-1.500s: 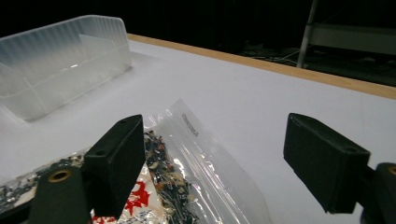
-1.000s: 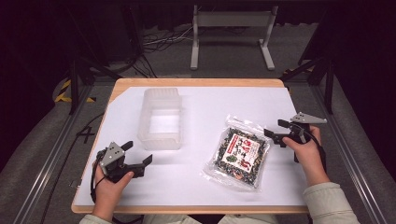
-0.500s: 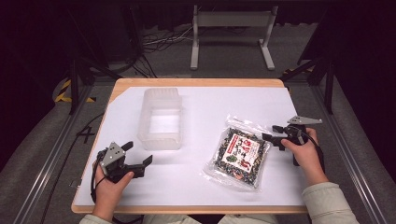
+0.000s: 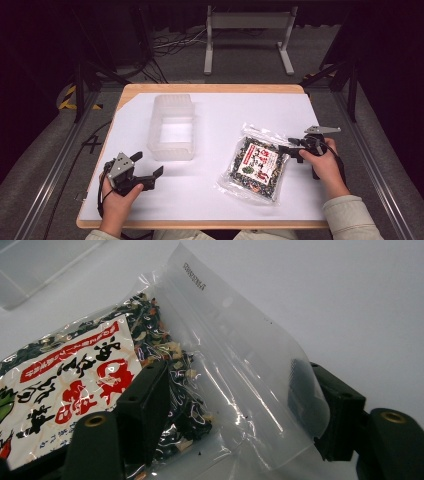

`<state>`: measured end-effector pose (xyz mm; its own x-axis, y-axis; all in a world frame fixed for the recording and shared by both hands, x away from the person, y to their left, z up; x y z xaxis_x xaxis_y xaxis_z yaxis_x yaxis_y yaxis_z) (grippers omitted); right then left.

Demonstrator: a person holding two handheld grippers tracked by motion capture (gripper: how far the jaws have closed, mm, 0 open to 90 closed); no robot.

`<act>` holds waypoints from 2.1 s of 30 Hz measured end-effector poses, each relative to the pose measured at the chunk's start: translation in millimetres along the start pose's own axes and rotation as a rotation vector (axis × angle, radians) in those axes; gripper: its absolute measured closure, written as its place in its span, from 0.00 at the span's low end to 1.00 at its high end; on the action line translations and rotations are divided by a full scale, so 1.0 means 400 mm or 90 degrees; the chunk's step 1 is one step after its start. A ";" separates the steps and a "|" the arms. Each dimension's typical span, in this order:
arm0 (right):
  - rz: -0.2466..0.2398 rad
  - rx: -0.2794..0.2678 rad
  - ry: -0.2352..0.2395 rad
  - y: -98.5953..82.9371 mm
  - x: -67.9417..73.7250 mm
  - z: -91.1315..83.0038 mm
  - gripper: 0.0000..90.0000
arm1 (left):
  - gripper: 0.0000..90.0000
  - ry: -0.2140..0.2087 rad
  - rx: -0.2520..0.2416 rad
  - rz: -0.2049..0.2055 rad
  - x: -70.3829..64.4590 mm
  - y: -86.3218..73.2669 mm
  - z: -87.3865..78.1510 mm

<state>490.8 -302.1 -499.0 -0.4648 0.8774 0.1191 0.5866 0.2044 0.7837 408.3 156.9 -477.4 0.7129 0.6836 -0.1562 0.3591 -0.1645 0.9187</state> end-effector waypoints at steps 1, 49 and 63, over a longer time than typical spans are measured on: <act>-0.003 0.002 0.001 -0.001 0.000 0.001 0.40 | 0.09 0.001 0.000 0.000 0.001 0.000 0.000; -0.057 -0.140 -0.015 0.171 0.049 -0.215 1.00 | 0.07 -0.022 0.014 0.005 -0.044 0.090 0.006; -0.123 -0.218 -0.002 0.264 0.133 -0.322 1.00 | 0.08 -0.047 -0.003 0.022 -0.072 0.110 -0.005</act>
<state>442.7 -289.8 -331.4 -0.5428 0.8383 -0.0515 0.2326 0.2090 0.9499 402.2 131.6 -431.8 0.7671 0.6235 -0.1508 0.3313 -0.1838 0.9255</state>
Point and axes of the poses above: each handheld gripper's, and its own axes: z roughly forward along the jaws, y roughly out of its top, x roughly to its left, the point moved 10 cm from there along z, roughly forward along the jaws, and after that the axes turned 10 degrees about -y, right-handed, at the moved point
